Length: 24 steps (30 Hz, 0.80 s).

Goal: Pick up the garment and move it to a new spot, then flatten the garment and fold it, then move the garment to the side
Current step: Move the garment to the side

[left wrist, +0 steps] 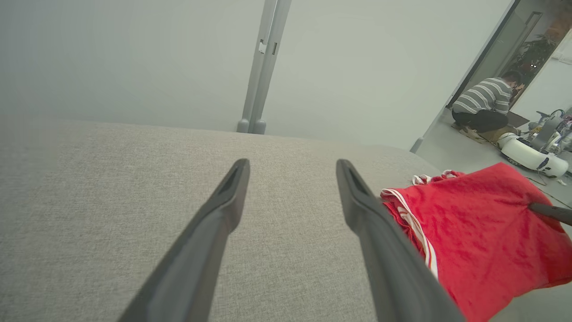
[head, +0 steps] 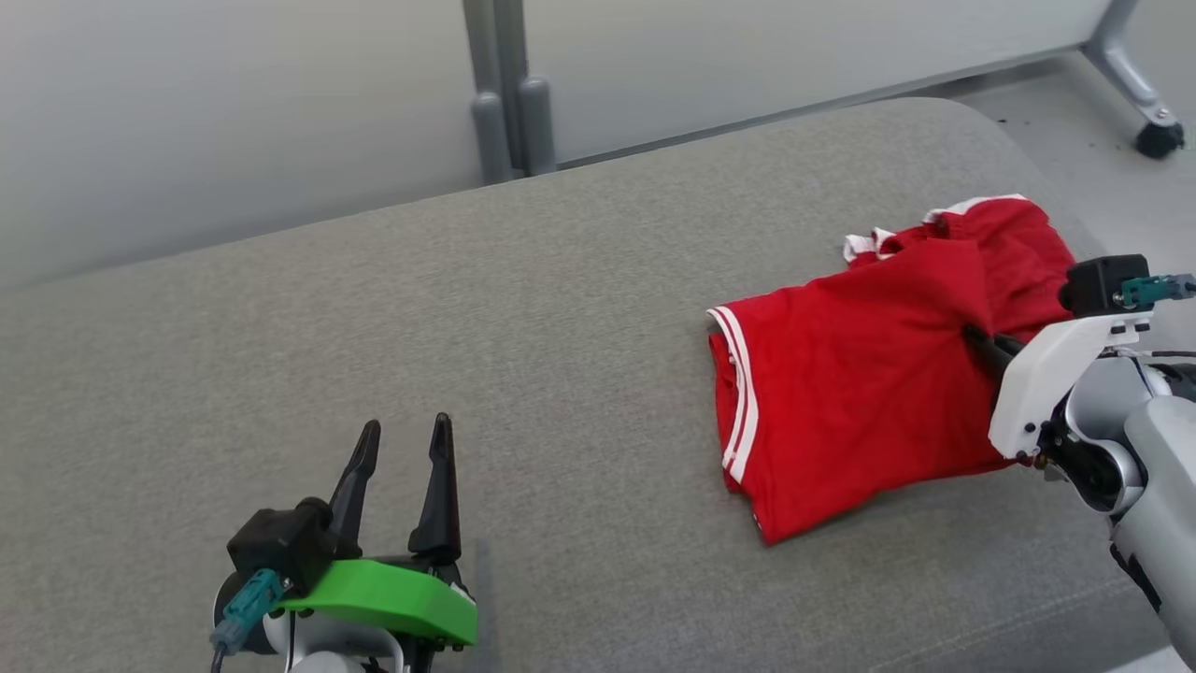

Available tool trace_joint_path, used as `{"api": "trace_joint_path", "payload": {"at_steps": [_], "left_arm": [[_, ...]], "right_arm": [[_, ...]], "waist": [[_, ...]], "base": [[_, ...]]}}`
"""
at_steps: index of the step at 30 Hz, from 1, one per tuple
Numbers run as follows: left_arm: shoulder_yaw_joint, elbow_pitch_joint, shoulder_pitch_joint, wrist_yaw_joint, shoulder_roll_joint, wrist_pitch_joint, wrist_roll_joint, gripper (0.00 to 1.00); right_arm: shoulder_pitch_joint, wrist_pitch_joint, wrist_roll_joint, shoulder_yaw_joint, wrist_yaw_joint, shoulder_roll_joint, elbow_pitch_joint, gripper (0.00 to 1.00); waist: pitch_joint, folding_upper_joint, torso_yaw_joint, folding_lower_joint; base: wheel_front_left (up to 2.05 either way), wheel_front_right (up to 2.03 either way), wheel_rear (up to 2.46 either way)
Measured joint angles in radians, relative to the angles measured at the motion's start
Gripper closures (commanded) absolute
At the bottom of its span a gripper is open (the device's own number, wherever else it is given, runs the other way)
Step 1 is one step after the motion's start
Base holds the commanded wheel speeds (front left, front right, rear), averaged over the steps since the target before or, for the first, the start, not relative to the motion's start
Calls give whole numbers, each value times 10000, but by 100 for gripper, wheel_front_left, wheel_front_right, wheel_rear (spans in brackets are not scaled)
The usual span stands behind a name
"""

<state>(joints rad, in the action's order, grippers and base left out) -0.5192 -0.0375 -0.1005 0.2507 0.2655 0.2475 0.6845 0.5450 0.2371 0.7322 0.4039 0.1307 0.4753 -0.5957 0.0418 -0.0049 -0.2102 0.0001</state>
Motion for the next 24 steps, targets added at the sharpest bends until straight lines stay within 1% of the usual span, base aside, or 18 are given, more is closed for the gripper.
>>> {"api": "trace_joint_path", "payload": {"at_steps": [5,10,15,24], "left_arm": [[-35,-113,-210,-42,-12,2,-36,0],[-52,-215,-293,-65,-15,0,-36,0],[-17,-276,-275,-63,-13,4,-27,0],[19,-288,-98,-40,-52,48,15,0]], "right_arm": [[146,36,-169,-88,0,-169,65,100],[178,35,-297,-178,0,-221,38,100],[230,38,-479,-280,0,-249,33,100],[927,314,-1074,-792,0,-261,-52,100]], "waist": [[182,0,-720,0],[311,0,-984,0],[239,0,-861,0],[-61,0,-270,-1]], "base": [[0,0,0],[0,0,0],[0,0,0],[0,0,0]]}}
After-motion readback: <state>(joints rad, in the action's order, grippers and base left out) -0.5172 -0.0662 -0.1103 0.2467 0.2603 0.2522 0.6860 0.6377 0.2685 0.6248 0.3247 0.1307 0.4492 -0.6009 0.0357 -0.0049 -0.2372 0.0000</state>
